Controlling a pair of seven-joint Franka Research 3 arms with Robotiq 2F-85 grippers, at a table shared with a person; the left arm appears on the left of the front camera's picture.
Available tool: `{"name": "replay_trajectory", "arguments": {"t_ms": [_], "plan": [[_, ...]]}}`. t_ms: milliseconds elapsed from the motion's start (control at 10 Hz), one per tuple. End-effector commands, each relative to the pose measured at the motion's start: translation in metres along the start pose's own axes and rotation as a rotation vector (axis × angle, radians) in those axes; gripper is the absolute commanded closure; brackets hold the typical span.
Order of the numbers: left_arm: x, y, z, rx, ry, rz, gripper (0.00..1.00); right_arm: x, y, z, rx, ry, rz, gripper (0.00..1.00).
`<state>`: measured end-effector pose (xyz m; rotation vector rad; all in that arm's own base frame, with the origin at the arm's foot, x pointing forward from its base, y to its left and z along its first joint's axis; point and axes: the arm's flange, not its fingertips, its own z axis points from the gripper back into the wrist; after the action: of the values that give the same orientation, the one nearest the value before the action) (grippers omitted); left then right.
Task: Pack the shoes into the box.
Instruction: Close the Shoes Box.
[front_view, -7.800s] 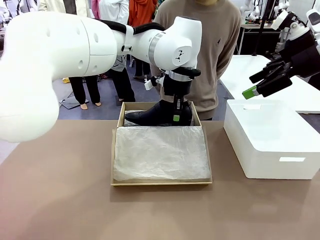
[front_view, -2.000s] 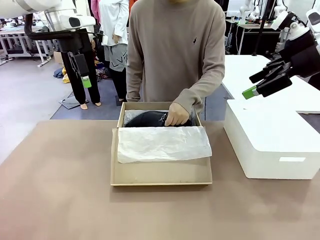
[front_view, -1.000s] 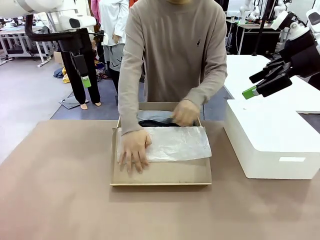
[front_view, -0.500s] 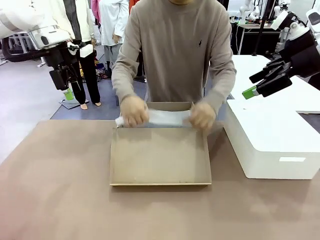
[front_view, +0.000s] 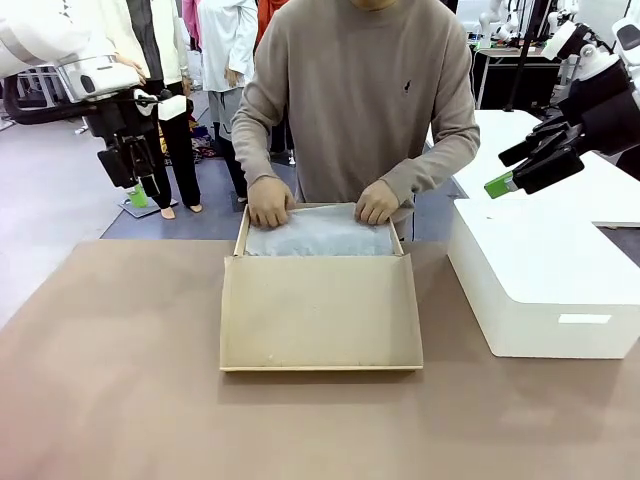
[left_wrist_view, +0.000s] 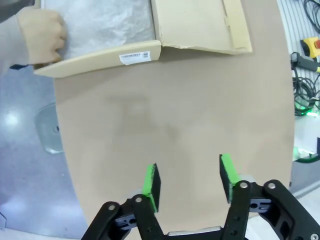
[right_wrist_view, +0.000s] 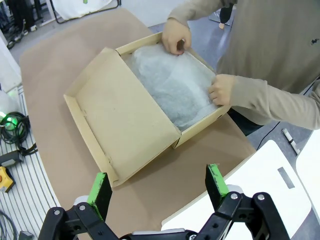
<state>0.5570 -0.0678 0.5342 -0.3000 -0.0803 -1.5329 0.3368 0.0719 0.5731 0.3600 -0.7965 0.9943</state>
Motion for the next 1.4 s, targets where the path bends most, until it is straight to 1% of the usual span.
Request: {"name": "replay_trajectory", "arguments": {"t_ms": [0,100,700,800,900,1000,1300], "plan": [[-0.0039,-0.0053,0.0021,0.001,0.011,-0.006,0.97,0.0005,-0.0009,-0.0002,0.011,-0.015,-0.001,0.00],[-0.0023,-0.0061,0.0028,0.000,0.015,0.006,1.00,0.0005,-0.0009,-0.0002,0.011,-0.015,-0.001,0.00],[-0.0023,-0.0098,0.0033,-0.002,0.024,0.011,1.00,0.0005,-0.0009,-0.0002,0.011,-0.015,-0.001,0.00],[-0.0023,-0.0093,0.0040,0.003,0.015,0.039,1.00,0.0005,-0.0009,-0.0002,0.011,-0.015,-0.001,0.00],[-0.0018,-0.0052,0.0044,0.015,-0.005,0.115,1.00,0.0005,-0.0009,-0.0002,0.011,-0.015,-0.001,0.00],[0.0003,-0.0026,0.0028,-0.001,0.001,0.009,1.00,0.0005,-0.0009,-0.0002,0.011,-0.015,-0.001,0.00],[0.0003,-0.0026,0.0028,-0.001,0.001,0.009,1.00,0.0005,-0.0009,-0.0002,0.011,-0.015,-0.001,0.00]]}}
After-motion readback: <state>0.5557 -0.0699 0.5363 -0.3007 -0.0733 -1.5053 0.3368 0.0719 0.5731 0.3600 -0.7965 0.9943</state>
